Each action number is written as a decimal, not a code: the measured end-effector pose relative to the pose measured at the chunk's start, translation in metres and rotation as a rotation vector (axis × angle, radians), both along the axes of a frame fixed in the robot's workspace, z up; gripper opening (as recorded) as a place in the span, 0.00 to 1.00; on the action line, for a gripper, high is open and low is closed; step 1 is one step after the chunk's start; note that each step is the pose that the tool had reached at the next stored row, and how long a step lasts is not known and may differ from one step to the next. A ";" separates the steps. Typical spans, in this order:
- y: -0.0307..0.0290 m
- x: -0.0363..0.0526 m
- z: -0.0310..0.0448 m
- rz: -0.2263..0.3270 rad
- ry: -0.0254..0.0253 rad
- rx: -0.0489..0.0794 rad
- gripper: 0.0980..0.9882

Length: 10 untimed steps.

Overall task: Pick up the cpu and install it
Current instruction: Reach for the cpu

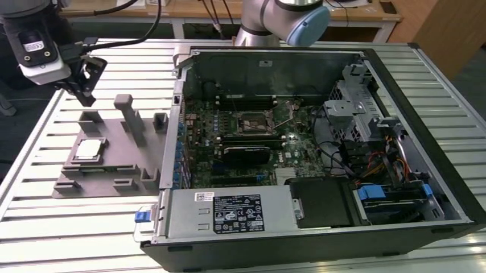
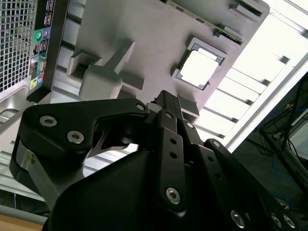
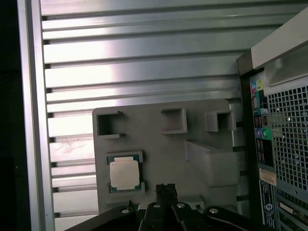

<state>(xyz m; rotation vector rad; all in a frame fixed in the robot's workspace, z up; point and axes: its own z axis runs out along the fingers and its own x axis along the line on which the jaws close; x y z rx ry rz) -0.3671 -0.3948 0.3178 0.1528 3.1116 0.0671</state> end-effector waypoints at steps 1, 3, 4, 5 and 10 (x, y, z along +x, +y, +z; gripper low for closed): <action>0.0000 -0.0008 -0.0010 0.000 0.0002 0.000 0.01; 0.0000 -0.0023 -0.0031 0.000 0.0002 0.000 0.01; 0.0000 -0.0031 -0.0042 0.000 0.0003 0.000 0.01; 0.0000 -0.0038 -0.0051 0.000 0.0004 0.000 0.01; 0.0000 -0.0082 -0.0109 0.000 0.0005 0.000 0.01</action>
